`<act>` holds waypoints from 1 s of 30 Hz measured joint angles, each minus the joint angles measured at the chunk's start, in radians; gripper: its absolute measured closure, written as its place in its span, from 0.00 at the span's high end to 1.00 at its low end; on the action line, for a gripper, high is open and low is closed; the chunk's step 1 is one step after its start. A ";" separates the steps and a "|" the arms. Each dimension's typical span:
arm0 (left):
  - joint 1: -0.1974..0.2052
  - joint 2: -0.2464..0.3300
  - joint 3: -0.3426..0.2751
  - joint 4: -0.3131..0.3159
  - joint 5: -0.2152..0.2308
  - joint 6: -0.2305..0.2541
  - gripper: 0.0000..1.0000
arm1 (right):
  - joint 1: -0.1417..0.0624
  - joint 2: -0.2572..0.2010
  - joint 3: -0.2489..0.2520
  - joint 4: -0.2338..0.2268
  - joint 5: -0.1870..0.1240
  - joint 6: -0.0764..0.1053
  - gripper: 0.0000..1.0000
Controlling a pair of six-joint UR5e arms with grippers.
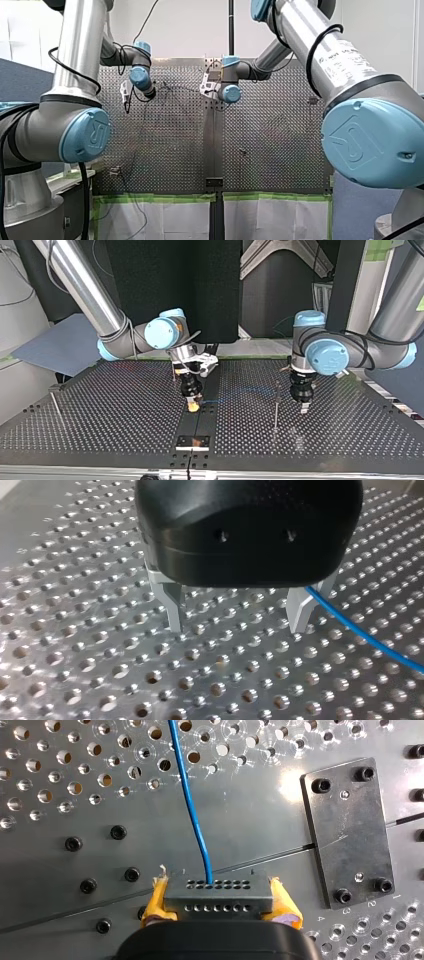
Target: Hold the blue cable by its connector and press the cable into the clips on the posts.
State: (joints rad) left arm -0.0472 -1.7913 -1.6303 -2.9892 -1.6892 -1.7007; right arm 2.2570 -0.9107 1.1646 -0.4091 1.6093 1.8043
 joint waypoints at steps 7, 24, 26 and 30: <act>-0.026 0.004 -0.002 -0.063 -0.053 -0.007 1.00 | 0.002 0.000 0.000 0.005 0.000 0.000 0.00; -0.047 0.151 -0.127 -0.170 -0.047 -0.040 1.00 | 0.006 0.000 0.000 0.013 0.000 0.007 0.00; -0.051 0.169 -0.141 -0.176 -0.035 -0.038 1.00 | 0.007 0.000 0.000 0.014 0.000 0.007 0.00; -0.059 0.211 -0.154 -0.194 -0.020 -0.029 1.00 | 0.007 0.000 0.000 0.015 -0.001 0.008 0.00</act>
State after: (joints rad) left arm -0.1058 -1.5799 -1.7844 -3.1832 -1.7095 -1.7296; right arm 2.2641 -0.9107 1.1649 -0.3946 1.6083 1.8119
